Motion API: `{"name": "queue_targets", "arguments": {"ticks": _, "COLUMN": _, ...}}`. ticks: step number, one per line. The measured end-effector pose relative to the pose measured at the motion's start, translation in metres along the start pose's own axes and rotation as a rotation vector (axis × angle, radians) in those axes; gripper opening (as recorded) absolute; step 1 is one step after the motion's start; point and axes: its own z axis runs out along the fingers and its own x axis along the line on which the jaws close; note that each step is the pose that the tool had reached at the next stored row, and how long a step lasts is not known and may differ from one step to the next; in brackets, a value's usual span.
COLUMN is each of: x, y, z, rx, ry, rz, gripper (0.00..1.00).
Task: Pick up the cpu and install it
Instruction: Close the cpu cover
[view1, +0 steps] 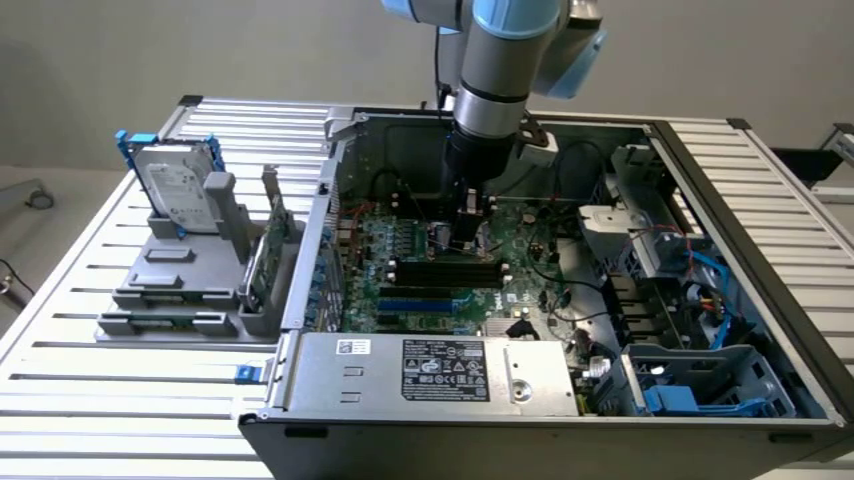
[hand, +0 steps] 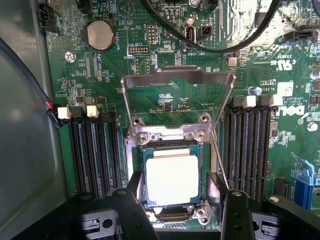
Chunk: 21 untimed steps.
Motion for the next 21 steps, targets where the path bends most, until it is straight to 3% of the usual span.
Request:
{"name": "queue_targets", "arguments": {"ticks": 14, "x": 0.0002, "y": 0.0032, "z": -0.0013, "rx": -0.0145, "ry": 0.0015, "rz": 0.003, "gripper": 0.62}}
{"name": "queue_targets", "arguments": {"ticks": 21, "x": 0.0003, "y": 0.0051, "z": -0.0014, "rx": -0.0161, "ry": 0.0019, "rz": 0.003, "gripper": 0.62}}
